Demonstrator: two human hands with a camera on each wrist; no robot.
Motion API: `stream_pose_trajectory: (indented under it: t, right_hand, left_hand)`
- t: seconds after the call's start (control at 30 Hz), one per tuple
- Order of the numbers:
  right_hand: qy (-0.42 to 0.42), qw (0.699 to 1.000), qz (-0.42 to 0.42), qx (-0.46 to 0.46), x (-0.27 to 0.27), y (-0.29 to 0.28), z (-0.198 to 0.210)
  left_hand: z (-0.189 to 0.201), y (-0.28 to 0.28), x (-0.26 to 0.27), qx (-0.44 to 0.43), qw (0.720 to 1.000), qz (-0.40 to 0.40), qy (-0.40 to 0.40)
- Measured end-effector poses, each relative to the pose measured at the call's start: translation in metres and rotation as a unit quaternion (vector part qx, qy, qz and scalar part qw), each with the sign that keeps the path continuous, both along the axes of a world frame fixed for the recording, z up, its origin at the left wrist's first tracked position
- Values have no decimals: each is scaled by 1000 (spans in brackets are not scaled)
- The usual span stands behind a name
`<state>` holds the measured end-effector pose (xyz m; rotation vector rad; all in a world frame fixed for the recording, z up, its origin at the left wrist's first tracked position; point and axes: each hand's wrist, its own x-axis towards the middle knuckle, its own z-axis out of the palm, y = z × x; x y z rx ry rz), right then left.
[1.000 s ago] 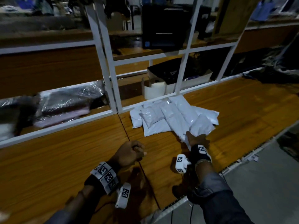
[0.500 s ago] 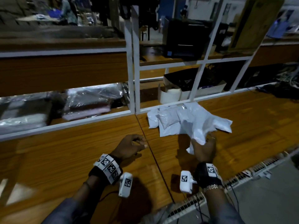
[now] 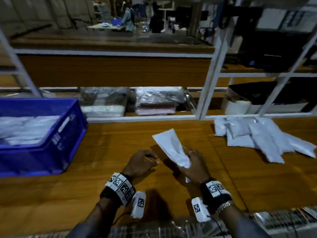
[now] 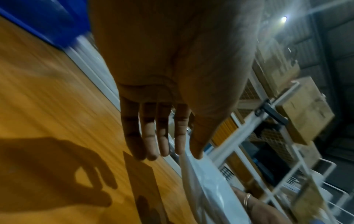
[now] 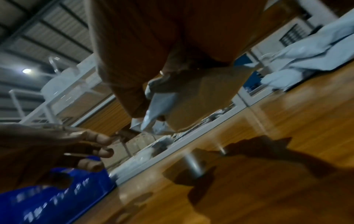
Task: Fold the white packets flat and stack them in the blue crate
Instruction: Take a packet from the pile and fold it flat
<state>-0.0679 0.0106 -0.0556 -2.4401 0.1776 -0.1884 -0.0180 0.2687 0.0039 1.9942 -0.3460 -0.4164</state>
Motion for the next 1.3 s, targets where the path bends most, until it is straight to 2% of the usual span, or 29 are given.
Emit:
stream_pose_trajectory:
  t: [0.1, 0.17, 0.23, 0.33, 0.43, 0.5, 0.57, 0.7, 0.77, 0.8, 0.87, 0.97, 1.07, 1.17, 1.3]
  right_hand:
    - [50, 981, 120, -141, 1, 37, -5]
    - [67, 960, 178, -208, -2, 56, -10]
    - [67, 947, 214, -232, -6, 69, -12]
    - [46, 938, 239, -246, -10, 76, -9]
    - [34, 932, 252, -257, -7, 72, -2]
    - [30, 929, 259, -261, -7, 67, 3]
    - [22, 940, 253, -229, -10, 65, 6]
    - [28, 968, 198, -154, -17, 77, 3]
    - [38, 968, 183, -166, -11, 84, -3]
    - [58, 967, 177, -177, -7, 86, -8]
    - [123, 961, 162, -188, -2, 85, -16]
    - [160, 962, 130, -182, -1, 84, -28]
    - [146, 964, 95, -201, -5, 91, -39]
    - [121, 969, 71, -203, -5, 97, -48]
    - [105, 974, 58, -193, -8, 106, -54]
  left_hand:
    - [-23, 56, -11, 2, 998, 60, -13]
    - [-38, 81, -22, 46, 994, 78, -55]
    - [-47, 94, -34, 76, 990, 82, -86]
    - [-60, 97, -45, 65, 989, 61, -116]
    - [-69, 82, -43, 36, 987, 56, -147]
    - [-71, 66, -38, 64, 976, 44, -202]
    - [-75, 50, -33, 124, 962, 25, -243]
    - [-92, 19, -38, 243, 933, 10, -264]
    - [-105, 4, -45, 269, 935, 16, -229]
    - [-114, -1, -46, 271, 941, 17, -202]
    - [-134, -5, -44, 287, 937, 1, -198]
    - [-138, 1, -29, 348, 903, 44, -249]
    - [-132, 5, -15, 349, 911, 75, -204]
    - [-140, 8, -7, 333, 915, 88, -209]
    - [-145, 16, 0, 331, 922, 40, -195]
